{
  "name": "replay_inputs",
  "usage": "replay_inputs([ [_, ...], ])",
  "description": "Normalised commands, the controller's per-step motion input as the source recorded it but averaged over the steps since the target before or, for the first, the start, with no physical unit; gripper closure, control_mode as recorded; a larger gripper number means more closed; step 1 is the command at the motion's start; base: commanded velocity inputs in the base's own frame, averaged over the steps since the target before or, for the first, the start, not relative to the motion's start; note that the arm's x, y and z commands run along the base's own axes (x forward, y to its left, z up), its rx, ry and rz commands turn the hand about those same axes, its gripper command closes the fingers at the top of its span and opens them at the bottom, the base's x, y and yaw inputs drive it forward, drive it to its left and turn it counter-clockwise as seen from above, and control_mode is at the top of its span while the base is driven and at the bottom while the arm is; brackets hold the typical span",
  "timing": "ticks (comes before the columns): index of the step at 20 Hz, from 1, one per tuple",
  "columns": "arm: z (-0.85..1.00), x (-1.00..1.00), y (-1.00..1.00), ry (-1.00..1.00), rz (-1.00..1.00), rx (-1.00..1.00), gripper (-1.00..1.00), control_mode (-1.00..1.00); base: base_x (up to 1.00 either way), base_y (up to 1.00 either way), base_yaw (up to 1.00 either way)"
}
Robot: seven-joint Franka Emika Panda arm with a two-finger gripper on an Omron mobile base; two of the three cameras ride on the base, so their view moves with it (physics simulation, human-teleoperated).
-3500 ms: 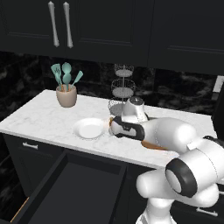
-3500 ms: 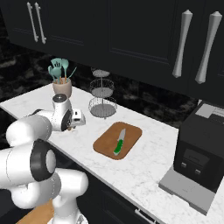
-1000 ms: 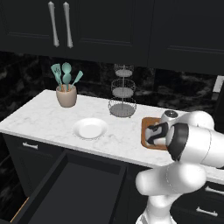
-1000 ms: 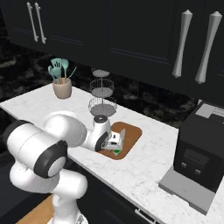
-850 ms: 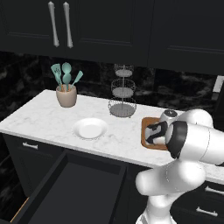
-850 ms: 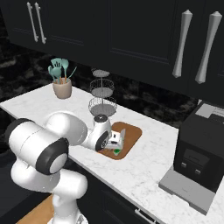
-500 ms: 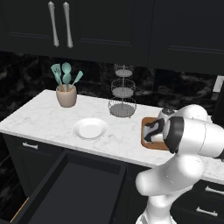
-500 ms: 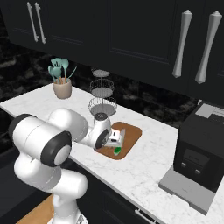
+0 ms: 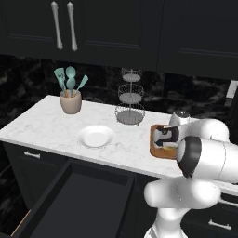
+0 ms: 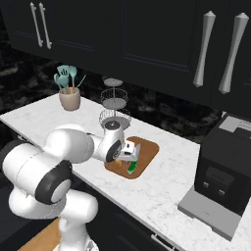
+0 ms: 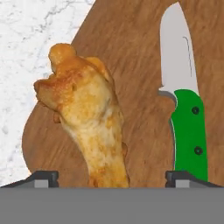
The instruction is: Pick up the knife from the drawer and place it on the cutting board. Then place the meat from the plate to the cutting board.
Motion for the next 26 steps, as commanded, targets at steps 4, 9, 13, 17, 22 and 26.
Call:
replay_inputs([
  [4, 0.60, -0.45, 0.08, -0.11, 0.00, 0.00, -1.00, -1.00, 0.00, 0.00, 0.00],
  [9, 0.63, -0.52, 0.18, -0.13, 0.00, 0.00, -1.00, -1.00, 0.00, 0.00, 0.00],
  [13, 0.66, -0.47, 0.31, -0.17, 0.00, 0.00, -1.00, -1.00, 0.00, 0.00, 0.00],
  [17, 0.70, -0.45, 0.39, -0.18, 0.00, 0.00, -1.00, -1.00, 0.00, 0.00, 0.00],
  [22, 0.69, -0.47, 0.43, -0.18, 0.00, 0.00, -1.00, -1.00, 0.00, 0.00, 0.00],
  [26, 0.69, -0.49, 0.33, -0.18, 0.00, 0.00, -1.00, -1.00, 0.00, 0.00, 0.00],
])
